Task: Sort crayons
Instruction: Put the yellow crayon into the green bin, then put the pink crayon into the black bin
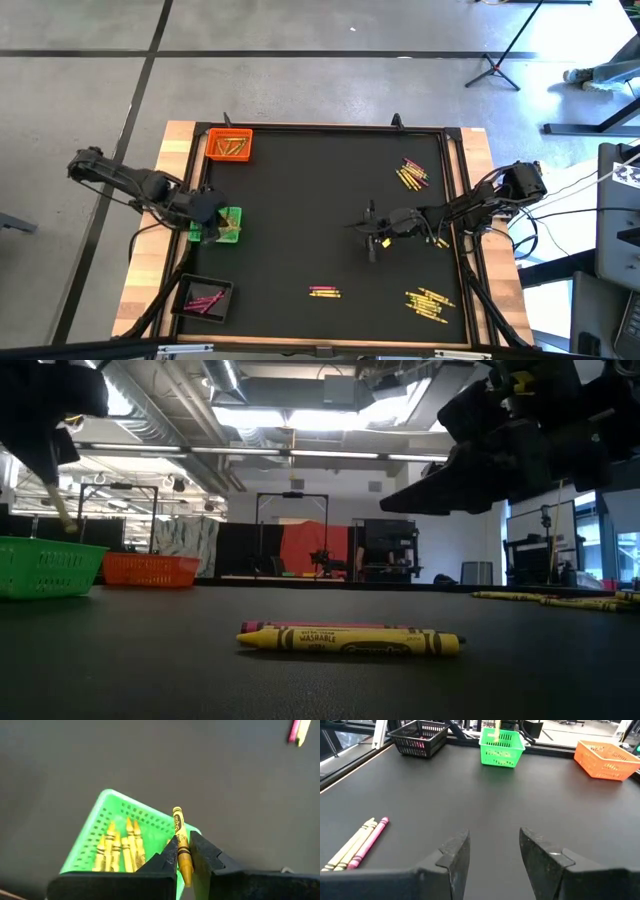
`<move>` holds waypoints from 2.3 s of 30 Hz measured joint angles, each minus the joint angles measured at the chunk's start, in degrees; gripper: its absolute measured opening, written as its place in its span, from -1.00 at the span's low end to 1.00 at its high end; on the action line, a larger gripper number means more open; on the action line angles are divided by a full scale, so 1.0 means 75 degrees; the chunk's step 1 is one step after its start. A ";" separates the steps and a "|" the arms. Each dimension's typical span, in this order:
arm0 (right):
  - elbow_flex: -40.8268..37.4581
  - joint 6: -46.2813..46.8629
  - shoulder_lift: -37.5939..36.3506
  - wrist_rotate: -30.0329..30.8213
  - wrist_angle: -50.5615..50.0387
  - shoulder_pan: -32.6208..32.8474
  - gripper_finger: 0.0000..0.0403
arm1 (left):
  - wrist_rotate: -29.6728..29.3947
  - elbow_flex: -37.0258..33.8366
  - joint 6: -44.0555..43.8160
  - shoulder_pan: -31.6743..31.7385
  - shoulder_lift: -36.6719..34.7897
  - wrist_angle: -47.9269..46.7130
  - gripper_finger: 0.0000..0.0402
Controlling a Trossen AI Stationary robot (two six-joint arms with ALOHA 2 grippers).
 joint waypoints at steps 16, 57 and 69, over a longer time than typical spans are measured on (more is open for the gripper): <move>0.0000 0.0740 0.0000 0.0307 0.0003 0.0006 -0.16 | 0.0526 -0.0598 -0.0299 -0.0065 -0.0709 -0.0497 -0.95; 0.0000 0.0688 0.0003 0.0119 -0.0050 0.0006 -0.16 | -0.0411 0.0682 -0.0425 0.0120 0.1394 -0.1478 -0.55; 0.0000 0.0758 0.0003 -0.0044 -0.0275 0.0006 -0.16 | -0.0908 0.0682 0.1518 0.0157 0.1734 0.2054 -0.43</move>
